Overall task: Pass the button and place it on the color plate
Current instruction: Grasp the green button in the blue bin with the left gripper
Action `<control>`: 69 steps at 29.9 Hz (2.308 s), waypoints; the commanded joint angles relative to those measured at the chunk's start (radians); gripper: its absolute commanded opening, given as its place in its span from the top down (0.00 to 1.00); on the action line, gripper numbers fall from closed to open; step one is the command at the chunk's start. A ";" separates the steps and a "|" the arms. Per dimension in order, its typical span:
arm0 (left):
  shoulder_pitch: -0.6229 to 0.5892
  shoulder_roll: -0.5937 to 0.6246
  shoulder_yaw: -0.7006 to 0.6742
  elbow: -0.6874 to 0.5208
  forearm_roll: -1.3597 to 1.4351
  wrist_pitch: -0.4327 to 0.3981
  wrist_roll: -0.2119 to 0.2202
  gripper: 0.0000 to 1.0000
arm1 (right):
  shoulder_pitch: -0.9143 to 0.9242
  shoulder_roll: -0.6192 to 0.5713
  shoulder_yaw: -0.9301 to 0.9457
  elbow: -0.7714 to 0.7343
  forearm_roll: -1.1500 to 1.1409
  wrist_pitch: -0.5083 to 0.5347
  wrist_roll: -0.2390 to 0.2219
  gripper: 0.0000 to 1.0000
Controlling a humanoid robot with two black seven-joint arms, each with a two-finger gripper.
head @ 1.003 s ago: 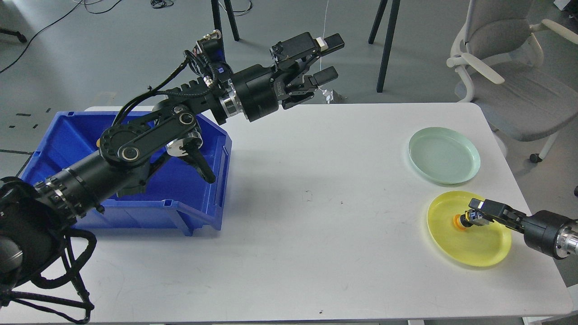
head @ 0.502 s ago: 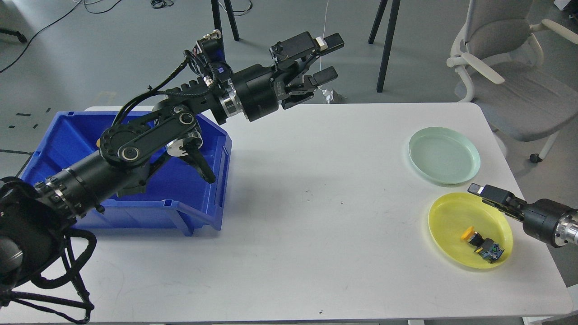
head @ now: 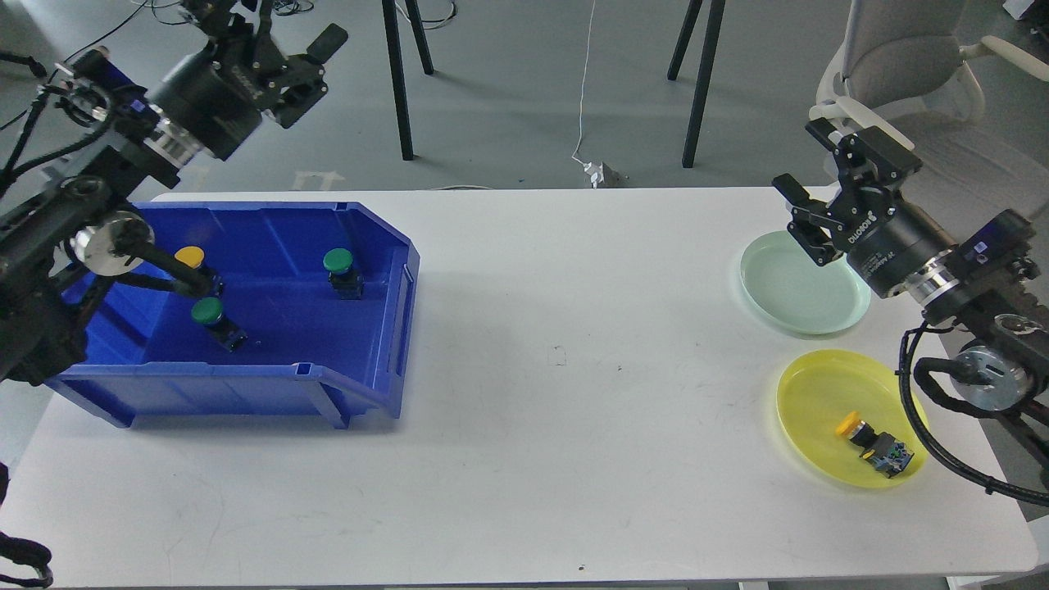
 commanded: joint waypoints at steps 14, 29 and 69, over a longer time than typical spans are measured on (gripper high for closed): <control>0.033 0.325 0.045 0.002 0.911 0.000 0.000 0.00 | -0.013 0.196 0.055 -0.010 0.008 0.001 0.000 0.06; 0.026 0.325 0.300 -0.059 1.143 0.029 0.000 0.00 | -0.029 0.173 0.049 -0.007 0.008 0.004 0.000 0.06; 0.021 0.124 0.470 0.262 1.208 0.106 0.000 0.12 | -0.054 0.173 0.046 -0.009 0.008 0.004 0.000 0.06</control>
